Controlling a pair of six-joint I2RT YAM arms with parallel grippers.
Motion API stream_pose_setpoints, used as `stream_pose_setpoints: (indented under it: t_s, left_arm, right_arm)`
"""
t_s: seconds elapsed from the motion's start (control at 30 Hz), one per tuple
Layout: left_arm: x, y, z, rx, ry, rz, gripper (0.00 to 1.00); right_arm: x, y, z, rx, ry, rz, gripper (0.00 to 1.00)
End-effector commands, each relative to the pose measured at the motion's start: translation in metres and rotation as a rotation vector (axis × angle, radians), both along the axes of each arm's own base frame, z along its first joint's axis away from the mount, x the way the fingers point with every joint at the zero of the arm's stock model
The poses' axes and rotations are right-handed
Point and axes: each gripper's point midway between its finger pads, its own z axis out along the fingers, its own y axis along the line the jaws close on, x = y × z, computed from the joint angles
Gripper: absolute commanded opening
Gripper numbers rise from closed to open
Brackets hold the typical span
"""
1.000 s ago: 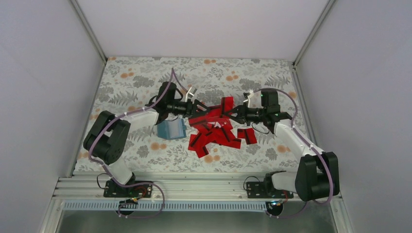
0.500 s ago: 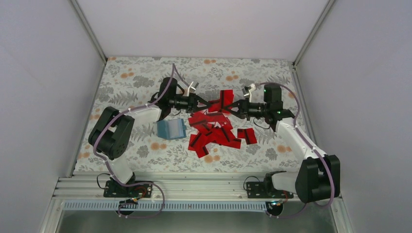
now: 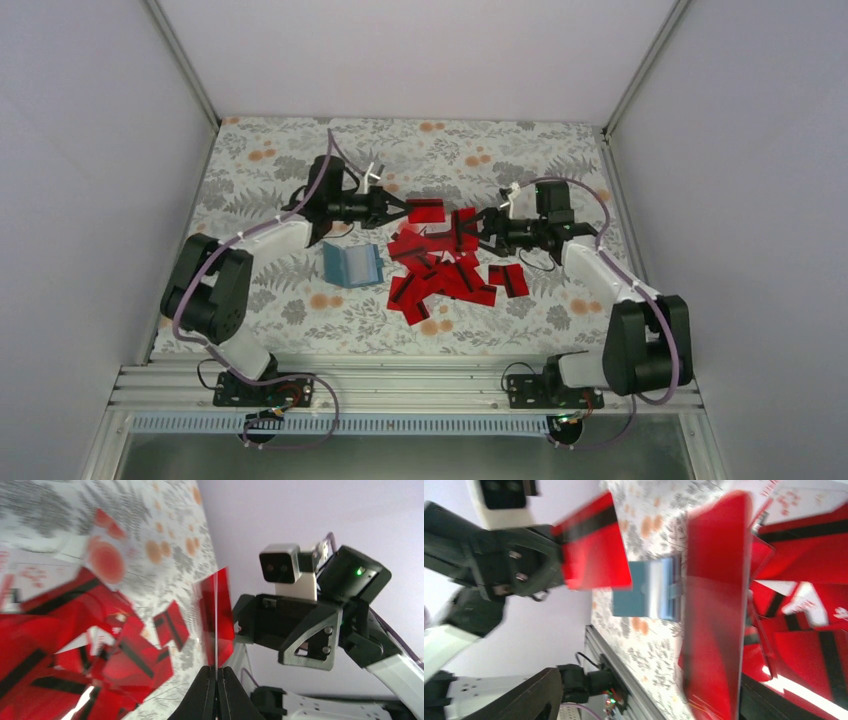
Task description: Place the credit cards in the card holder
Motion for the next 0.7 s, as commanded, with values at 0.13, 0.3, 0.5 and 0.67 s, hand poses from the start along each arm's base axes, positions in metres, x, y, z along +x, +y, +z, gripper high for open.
stream_pose_setpoints:
  t_s: [0.13,0.3,0.5,0.67]
  left_arm:
    - [0.021,0.044,-0.007,0.308,-0.028,0.206,0.02]
    - [0.029,0.052,0.015,0.321,-0.082,0.279,0.02]
    - [0.024,0.051,0.058,0.15,0.003,0.373,0.02]
    - [0.025,0.055,0.098,0.046,0.064,0.465,0.03]
  right_arm:
    - [0.006,-0.004,-0.026,-0.101,0.028,-0.007,0.87]
    - [0.015,-0.002,-0.032,-0.234,0.044,-0.003,0.89]
    - [0.017,0.024,0.03,0.005,-0.059,0.021,0.88]
    - [0.031,0.037,0.092,0.141,-0.124,-0.072,0.85]
